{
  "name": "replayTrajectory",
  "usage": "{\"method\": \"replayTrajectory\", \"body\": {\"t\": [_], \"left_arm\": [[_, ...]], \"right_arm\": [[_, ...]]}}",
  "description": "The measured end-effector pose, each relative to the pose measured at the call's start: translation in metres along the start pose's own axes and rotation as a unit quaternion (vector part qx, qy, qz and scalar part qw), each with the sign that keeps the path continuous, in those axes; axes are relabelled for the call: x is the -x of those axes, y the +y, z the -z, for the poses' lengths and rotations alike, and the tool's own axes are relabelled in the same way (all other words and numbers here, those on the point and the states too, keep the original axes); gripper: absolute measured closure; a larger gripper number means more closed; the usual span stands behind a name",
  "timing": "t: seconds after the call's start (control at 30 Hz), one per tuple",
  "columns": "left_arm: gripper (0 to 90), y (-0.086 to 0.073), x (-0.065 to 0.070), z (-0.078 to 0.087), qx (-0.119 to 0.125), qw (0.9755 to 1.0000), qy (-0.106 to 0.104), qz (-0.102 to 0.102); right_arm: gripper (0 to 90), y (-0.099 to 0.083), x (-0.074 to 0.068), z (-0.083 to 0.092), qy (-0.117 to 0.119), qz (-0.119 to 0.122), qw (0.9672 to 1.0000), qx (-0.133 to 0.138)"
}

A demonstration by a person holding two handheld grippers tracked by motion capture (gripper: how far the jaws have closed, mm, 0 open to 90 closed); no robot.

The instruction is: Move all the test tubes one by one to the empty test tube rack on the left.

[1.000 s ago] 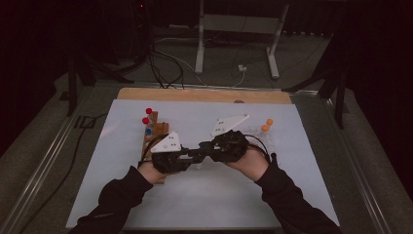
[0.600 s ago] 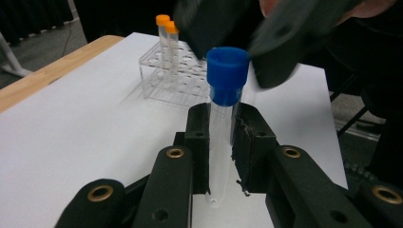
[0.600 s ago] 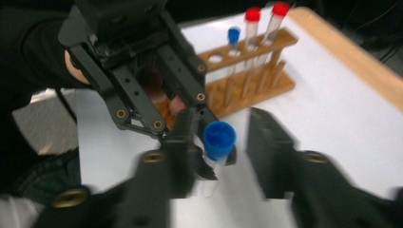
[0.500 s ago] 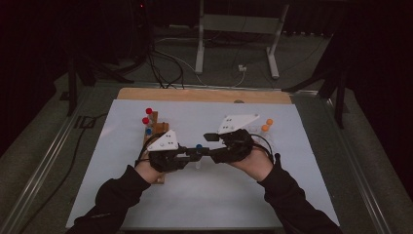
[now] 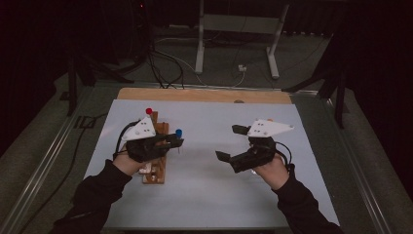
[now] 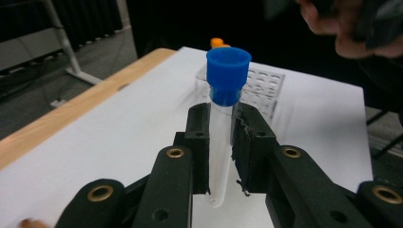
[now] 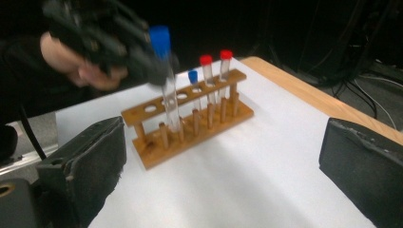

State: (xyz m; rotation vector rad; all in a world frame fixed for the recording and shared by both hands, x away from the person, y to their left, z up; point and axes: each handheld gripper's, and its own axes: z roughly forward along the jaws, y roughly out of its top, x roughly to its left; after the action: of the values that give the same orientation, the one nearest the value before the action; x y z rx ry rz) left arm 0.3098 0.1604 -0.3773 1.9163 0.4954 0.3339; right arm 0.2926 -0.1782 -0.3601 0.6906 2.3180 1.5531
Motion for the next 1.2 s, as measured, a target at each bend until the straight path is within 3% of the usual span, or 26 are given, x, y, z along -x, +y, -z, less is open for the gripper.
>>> {"method": "replayTrajectory", "body": {"t": [0.3, 0.63, 1.2], "left_arm": [[78.1, -0.003, -0.015, 0.028, 0.008, 0.9989, 0.043, 0.015], [78.1, -0.022, -0.036, 0.048, 0.014, 0.9951, 0.088, 0.045], [78.1, -0.060, -0.056, 0.042, -0.004, 0.9885, 0.128, 0.080]], "right_arm": [[0.0, -0.027, -0.005, 0.003, -0.018, 0.004, 0.9997, 0.015], [0.0, -0.040, -0.010, 0.004, -0.026, 0.012, 0.9994, 0.020], [0.0, -0.040, -0.012, 0.008, -0.025, 0.019, 0.9992, 0.024]]}}
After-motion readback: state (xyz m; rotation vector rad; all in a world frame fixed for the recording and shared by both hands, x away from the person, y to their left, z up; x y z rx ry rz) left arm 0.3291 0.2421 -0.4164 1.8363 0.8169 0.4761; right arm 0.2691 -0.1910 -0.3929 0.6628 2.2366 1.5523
